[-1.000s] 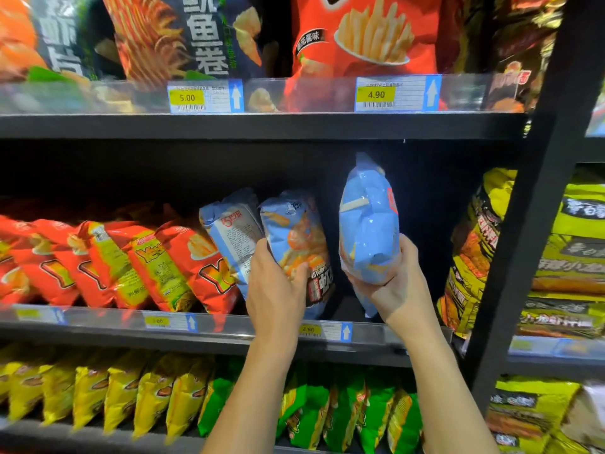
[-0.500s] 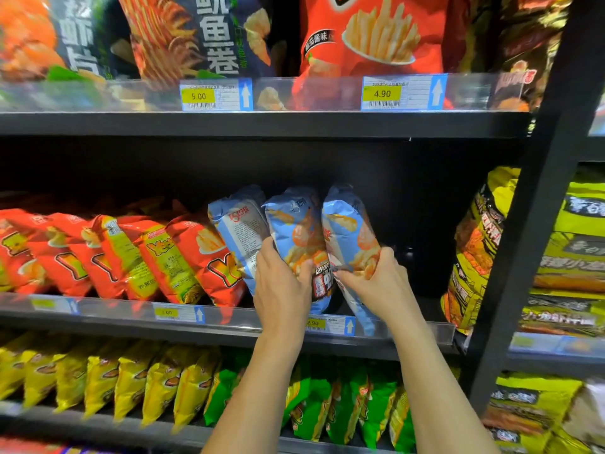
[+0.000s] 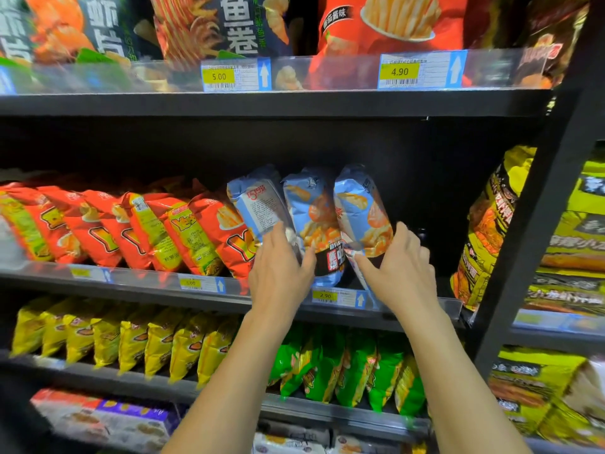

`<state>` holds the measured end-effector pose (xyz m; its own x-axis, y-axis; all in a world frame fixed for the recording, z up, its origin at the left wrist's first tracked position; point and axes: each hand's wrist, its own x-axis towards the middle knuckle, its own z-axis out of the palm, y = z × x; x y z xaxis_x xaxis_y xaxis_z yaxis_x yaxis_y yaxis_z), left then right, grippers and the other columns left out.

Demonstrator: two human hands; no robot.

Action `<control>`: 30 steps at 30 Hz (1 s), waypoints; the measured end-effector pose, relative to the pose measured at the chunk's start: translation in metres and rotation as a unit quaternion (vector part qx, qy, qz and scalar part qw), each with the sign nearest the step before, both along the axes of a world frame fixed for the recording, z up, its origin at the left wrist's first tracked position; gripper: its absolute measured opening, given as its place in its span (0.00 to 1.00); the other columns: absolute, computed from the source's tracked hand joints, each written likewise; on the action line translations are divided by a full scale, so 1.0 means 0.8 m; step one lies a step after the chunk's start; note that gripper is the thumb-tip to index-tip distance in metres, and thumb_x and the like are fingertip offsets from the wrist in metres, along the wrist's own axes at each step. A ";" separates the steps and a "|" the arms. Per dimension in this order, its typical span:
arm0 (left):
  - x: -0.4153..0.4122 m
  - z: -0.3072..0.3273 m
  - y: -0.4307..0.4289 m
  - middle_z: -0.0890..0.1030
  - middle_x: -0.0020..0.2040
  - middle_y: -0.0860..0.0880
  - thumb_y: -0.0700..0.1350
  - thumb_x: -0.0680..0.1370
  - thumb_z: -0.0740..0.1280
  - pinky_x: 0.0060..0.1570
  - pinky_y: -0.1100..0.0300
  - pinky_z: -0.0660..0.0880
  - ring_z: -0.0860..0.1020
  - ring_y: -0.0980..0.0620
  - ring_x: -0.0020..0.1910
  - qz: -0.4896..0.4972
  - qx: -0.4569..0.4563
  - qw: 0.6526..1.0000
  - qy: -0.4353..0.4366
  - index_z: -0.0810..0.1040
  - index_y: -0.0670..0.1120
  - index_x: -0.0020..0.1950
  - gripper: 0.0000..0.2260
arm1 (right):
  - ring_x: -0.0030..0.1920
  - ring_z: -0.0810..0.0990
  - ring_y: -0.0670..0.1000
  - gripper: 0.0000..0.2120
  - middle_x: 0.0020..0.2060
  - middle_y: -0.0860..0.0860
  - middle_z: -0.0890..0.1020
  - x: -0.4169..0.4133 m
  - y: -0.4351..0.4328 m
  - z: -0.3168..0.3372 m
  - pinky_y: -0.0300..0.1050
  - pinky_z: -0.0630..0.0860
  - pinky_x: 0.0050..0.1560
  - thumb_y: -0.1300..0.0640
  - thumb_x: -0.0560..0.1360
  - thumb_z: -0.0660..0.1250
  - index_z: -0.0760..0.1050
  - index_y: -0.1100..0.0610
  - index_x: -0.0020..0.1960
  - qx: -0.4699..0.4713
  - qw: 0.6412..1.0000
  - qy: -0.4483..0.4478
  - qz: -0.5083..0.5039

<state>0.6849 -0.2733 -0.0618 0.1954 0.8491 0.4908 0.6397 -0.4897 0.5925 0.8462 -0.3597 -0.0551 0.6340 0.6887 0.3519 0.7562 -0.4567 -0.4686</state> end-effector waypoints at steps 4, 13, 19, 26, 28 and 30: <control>-0.050 -0.007 -0.004 0.75 0.72 0.45 0.57 0.82 0.67 0.66 0.45 0.72 0.73 0.40 0.71 -0.024 0.002 0.995 0.098 0.66 0.45 0.79 0.29 | 0.77 0.64 0.63 0.42 0.80 0.60 0.61 -0.034 -0.019 0.002 0.62 0.68 0.71 0.32 0.80 0.61 0.53 0.58 0.82 -0.053 0.996 -0.071 -0.007; -0.190 -0.022 -0.024 0.76 0.73 0.45 0.63 0.82 0.64 0.68 0.44 0.71 0.71 0.40 0.72 0.015 -0.005 0.964 0.265 0.69 0.47 0.77 0.29 | 0.75 0.66 0.65 0.40 0.76 0.58 0.66 -0.170 -0.023 -0.001 0.64 0.69 0.71 0.31 0.79 0.61 0.58 0.58 0.79 -0.124 0.977 -0.135 0.104; -0.330 -0.031 -0.046 0.66 0.82 0.48 0.65 0.83 0.60 0.78 0.43 0.62 0.62 0.41 0.81 0.067 -0.054 0.953 0.292 0.60 0.49 0.84 0.34 | 0.74 0.67 0.63 0.39 0.76 0.57 0.68 -0.312 -0.019 -0.006 0.62 0.68 0.71 0.31 0.80 0.59 0.60 0.58 0.79 -0.162 0.955 -0.163 0.191; -0.500 -0.061 -0.068 0.73 0.75 0.47 0.66 0.81 0.62 0.71 0.42 0.70 0.69 0.41 0.75 0.126 -0.092 0.944 0.289 0.69 0.49 0.76 0.29 | 0.72 0.69 0.63 0.36 0.74 0.56 0.69 -0.477 -0.017 -0.030 0.60 0.69 0.68 0.32 0.81 0.60 0.61 0.56 0.78 -0.178 0.927 -0.186 0.273; -0.539 -0.065 -0.074 0.73 0.76 0.47 0.65 0.81 0.62 0.71 0.42 0.69 0.68 0.41 0.76 0.143 -0.101 0.942 0.288 0.69 0.49 0.76 0.29 | 0.72 0.69 0.63 0.36 0.73 0.56 0.69 -0.516 -0.017 -0.038 0.60 0.70 0.68 0.32 0.81 0.60 0.61 0.56 0.78 -0.184 0.920 -0.190 0.288; -0.574 -0.071 -0.078 0.72 0.77 0.47 0.65 0.81 0.63 0.73 0.41 0.68 0.68 0.40 0.77 0.161 -0.108 0.938 0.288 0.68 0.48 0.78 0.31 | 0.72 0.70 0.63 0.36 0.73 0.56 0.70 -0.550 -0.013 -0.045 0.60 0.70 0.68 0.32 0.80 0.60 0.62 0.57 0.77 -0.185 0.915 -0.197 0.299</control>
